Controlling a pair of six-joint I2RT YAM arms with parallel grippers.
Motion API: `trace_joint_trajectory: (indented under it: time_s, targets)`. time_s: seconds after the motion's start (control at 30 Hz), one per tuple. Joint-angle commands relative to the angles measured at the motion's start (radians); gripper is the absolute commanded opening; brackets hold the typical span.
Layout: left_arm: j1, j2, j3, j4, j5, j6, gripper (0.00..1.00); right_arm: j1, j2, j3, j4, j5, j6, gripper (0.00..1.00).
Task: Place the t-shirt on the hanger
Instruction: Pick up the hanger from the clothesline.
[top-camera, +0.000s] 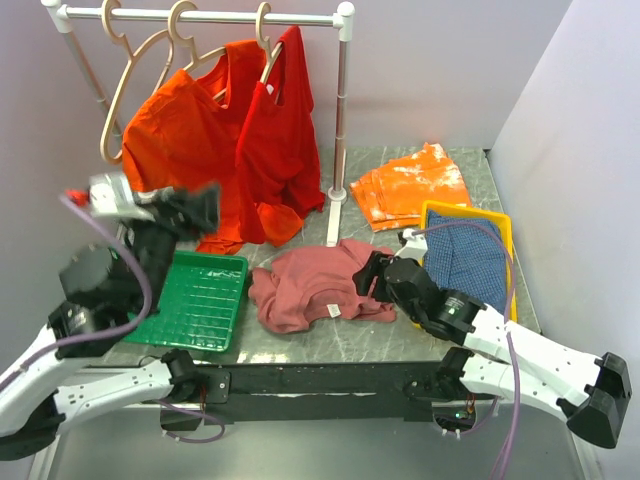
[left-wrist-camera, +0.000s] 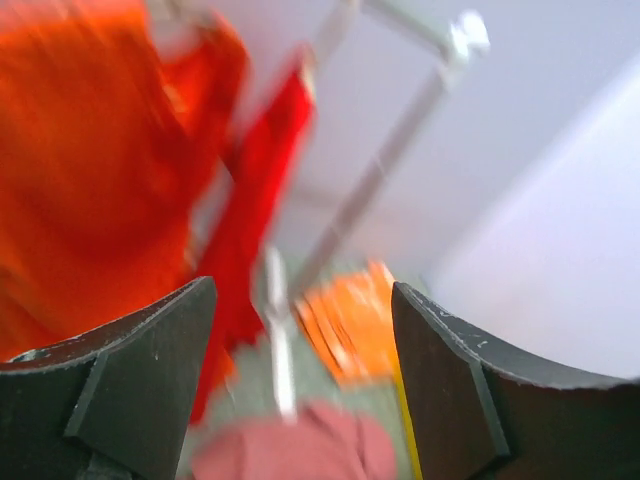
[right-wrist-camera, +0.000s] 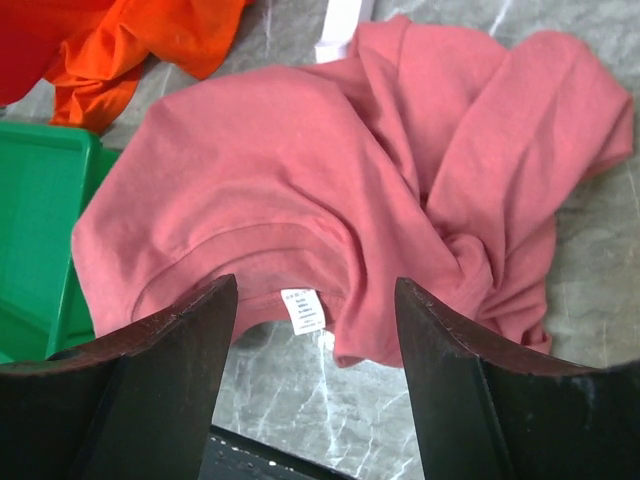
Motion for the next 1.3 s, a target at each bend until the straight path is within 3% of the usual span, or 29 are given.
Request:
trace_joint_trajectory:
  time_s: [0.0,0.03,0.1,0.3,0.33,0.63,0.7,0.8,1.1,1.27]
  targets:
    - [0.137,0.183,0.17,0.081,-0.079,0.204,0.76,-0.003,0.022,0.056,0.034,-0.009,-0.054,0.72]
    - [0.274,0.259,0.278,0.04,0.058,0.173,0.76,-0.003,0.025,0.056,0.039,-0.015,-0.06,0.72]
    - [0.377,0.334,0.379,-0.021,0.166,0.118,0.76,-0.003,0.031,0.053,0.057,-0.029,-0.068,0.72]
    - [0.577,0.496,0.646,0.004,0.166,0.158,0.83,-0.003,0.052,0.057,0.08,-0.058,-0.082,0.72]
    - [0.659,0.515,0.67,-0.001,0.192,0.15,0.83,-0.003,0.057,0.057,0.08,-0.065,-0.085,0.72]
    - [1.118,0.74,0.946,-0.232,0.588,0.041,0.81,-0.004,0.086,0.074,0.086,-0.098,-0.129,0.72]
    - [1.159,0.827,1.073,-0.354,0.685,0.031,0.8,-0.004,0.103,0.079,0.093,-0.118,-0.134,0.72]
    - [1.211,0.895,1.143,-0.436,0.774,0.037,0.79,-0.004,0.132,0.089,0.102,-0.141,-0.139,0.72]
    - [1.231,0.9,0.964,-0.413,0.793,0.112,0.73,-0.004,0.181,0.094,0.131,-0.184,-0.133,0.72]
    - [1.231,0.921,0.964,-0.415,0.762,0.116,0.69,-0.004,0.181,0.091,0.129,-0.182,-0.132,0.72]
